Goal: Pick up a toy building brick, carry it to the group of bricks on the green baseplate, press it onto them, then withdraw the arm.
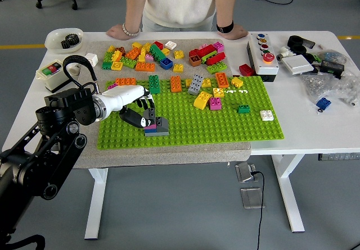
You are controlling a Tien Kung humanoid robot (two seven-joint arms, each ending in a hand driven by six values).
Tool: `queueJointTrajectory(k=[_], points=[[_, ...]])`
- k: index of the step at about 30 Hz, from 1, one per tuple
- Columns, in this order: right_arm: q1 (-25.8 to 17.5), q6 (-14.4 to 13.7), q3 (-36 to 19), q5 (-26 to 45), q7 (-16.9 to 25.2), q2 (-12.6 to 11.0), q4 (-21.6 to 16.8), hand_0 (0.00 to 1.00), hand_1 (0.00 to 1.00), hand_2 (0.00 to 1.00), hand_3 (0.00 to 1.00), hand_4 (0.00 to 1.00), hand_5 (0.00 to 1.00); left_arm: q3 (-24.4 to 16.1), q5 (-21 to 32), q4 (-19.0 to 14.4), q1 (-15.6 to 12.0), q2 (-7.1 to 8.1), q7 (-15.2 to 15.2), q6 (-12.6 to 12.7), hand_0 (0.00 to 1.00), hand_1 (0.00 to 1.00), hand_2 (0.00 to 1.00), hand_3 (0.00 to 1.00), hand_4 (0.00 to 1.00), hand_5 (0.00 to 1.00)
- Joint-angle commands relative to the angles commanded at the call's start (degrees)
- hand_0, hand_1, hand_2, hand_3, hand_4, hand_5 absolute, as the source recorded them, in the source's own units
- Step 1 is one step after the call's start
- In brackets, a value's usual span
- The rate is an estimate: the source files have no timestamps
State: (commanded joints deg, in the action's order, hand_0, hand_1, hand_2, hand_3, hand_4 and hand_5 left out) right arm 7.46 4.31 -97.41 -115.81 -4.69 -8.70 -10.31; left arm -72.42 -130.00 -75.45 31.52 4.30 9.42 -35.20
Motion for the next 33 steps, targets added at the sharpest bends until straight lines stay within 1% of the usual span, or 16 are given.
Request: queueJointTrajectory(k=[33], points=[[0.0,-0.1,0.1,0.2,0.0,0.1,0.0,0.741,0.641,0.692,0.56,0.816,0.498,0.0,0.0,0.6,0.2,0.07,-0.2,0.1,0.718,0.682,0.631,0.615,0.761,0.309]])
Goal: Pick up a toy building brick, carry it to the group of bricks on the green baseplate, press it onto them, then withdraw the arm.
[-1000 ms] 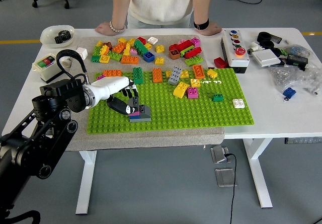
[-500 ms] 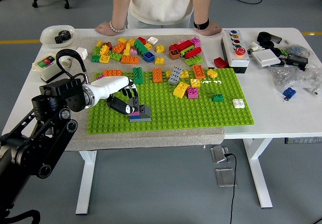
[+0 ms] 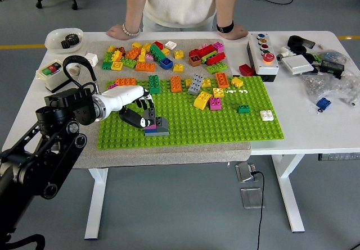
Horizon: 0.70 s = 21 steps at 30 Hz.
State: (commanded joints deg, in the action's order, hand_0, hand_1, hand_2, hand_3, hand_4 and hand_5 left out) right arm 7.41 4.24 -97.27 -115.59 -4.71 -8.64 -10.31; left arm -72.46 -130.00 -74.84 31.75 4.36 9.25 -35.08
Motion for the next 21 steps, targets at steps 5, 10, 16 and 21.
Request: queueJointTrajectory(k=[5,10,16,21], points=[[0.0,0.0,0.0,-0.1,0.0,0.0,0.0,0.741,0.641,0.692,0.56,0.816,0.498,0.0,0.0,0.1,0.1,0.01,0.0,0.1,0.718,0.682,0.631,0.615,0.761,0.309],[0.0,0.0,0.0,-0.1,0.0,0.0,0.0,0.741,0.642,0.692,0.56,0.816,0.498,0.0,0.0,0.2,0.1,0.02,0.0,0.1,0.718,0.682,0.631,0.615,0.761,0.309],[-0.1,0.0,0.0,-0.2,0.0,0.0,0.0,0.741,0.642,0.692,0.559,0.815,0.5,0.0,0.0,-0.2,0.0,0.1,0.0,-0.2,0.717,0.682,0.631,0.616,0.761,0.309],[0.0,0.0,-0.1,-0.2,0.0,0.0,0.0,0.741,0.642,0.692,0.56,0.816,0.497,-0.1,0.0,-0.9,0.0,0.21,-0.1,-0.4,0.717,0.682,0.631,0.615,0.761,0.309]])
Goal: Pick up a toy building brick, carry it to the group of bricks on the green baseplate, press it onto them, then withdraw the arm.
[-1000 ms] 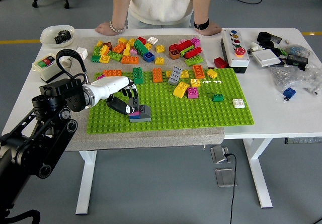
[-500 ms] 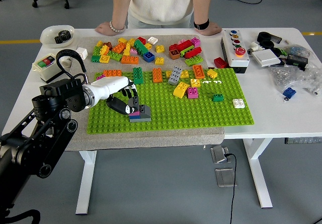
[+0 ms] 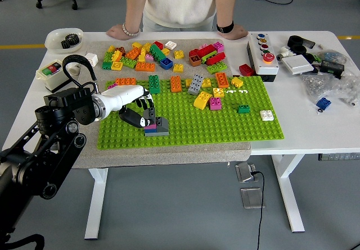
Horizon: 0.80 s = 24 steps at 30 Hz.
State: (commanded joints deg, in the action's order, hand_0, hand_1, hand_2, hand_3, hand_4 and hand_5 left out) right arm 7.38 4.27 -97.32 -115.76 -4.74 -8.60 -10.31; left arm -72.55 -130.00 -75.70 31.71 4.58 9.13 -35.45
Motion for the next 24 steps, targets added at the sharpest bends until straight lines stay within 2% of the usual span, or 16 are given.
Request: queueJointTrajectory(k=[15,21,22,24], points=[[0.0,0.0,0.0,0.1,0.0,0.0,0.0,0.741,0.642,0.692,0.559,0.816,0.5,-0.1,0.0,0.2,0.1,0.0,-0.4,-0.8,0.718,0.682,0.634,0.62,0.764,0.311],[0.0,-0.1,0.0,0.0,0.0,0.0,0.0,0.741,0.641,0.692,0.559,0.816,0.499,-0.1,0.0,0.4,0.1,-0.03,-0.8,-1.2,0.718,0.683,0.639,0.635,0.785,0.313],[0.0,-0.1,0.0,0.0,0.0,0.0,0.0,0.741,0.641,0.692,0.559,0.816,0.5,-0.1,0.0,0.5,0.1,-0.04,-0.8,-1.1,0.72,0.69,0.658,0.681,0.83,0.336],[0.0,-0.1,0.0,0.1,0.0,0.0,0.0,0.741,0.641,0.692,0.559,0.816,0.5,-0.2,0.0,0.6,0.1,-0.03,-0.9,-0.8,0.72,0.69,0.658,0.681,0.83,0.336]])
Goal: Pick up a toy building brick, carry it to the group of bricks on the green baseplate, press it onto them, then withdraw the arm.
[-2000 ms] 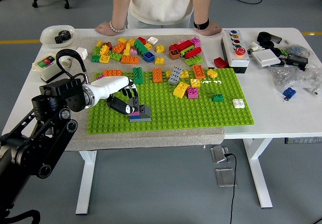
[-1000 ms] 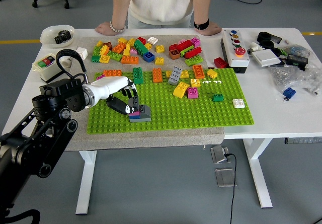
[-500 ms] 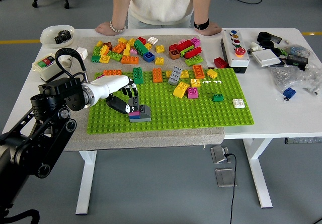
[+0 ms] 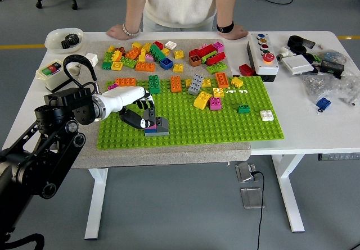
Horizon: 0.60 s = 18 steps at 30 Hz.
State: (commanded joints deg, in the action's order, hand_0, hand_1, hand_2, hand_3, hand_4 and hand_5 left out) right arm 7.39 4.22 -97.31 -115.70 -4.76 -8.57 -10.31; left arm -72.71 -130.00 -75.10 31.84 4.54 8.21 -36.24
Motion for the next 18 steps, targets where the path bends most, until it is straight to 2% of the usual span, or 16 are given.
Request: queueJointTrajectory(k=[3,4,9,10,15,16,18], points=[[0.0,0.0,-0.1,0.0,0.0,0.0,0.0,0.741,0.641,0.692,0.559,0.816,0.5,-0.1,0.0,0.1,0.1,0.01,-0.1,0.3,0.72,0.69,0.658,0.681,0.83,0.336],[0.0,0.0,0.0,0.0,0.0,0.0,0.0,0.741,0.641,0.692,0.559,0.816,0.501,-0.1,0.0,0.1,0.1,0.02,-0.1,0.3,0.721,0.691,0.687,0.742,0.909,0.389],[0.1,0.0,-0.1,0.1,0.0,0.0,0.0,0.741,0.641,0.692,0.559,0.816,0.501,-0.1,0.0,0.2,0.1,0.03,-0.2,0.4,0.721,0.691,0.687,0.742,0.909,0.389],[0.1,0.0,-0.1,0.1,0.0,0.0,0.0,0.741,0.641,0.693,0.56,0.816,0.501,-0.1,0.0,0.2,0.1,0.03,-0.3,0.3,0.732,0.693,0.702,0.804,0.952,0.414],[0.0,0.0,-0.1,0.1,0.0,0.0,0.0,0.741,0.641,0.693,0.56,0.816,0.501,-0.3,0.0,0.1,0.1,0.04,-0.4,0.2,0.732,0.693,0.702,0.804,0.952,0.414],[0.0,0.0,-0.1,0.1,0.0,0.0,0.0,0.741,0.641,0.692,0.56,0.817,0.501,-0.4,0.0,0.0,0.1,0.05,-0.4,0.2,0.738,0.698,0.709,0.849,0.998,0.477],[0.0,0.0,-0.1,0.2,0.0,0.0,0.0,0.741,0.641,0.692,0.56,0.817,0.501,-0.5,0.0,-0.2,0.1,0.09,-0.5,0.3,0.738,0.698,0.709,0.849,0.998,0.477]])
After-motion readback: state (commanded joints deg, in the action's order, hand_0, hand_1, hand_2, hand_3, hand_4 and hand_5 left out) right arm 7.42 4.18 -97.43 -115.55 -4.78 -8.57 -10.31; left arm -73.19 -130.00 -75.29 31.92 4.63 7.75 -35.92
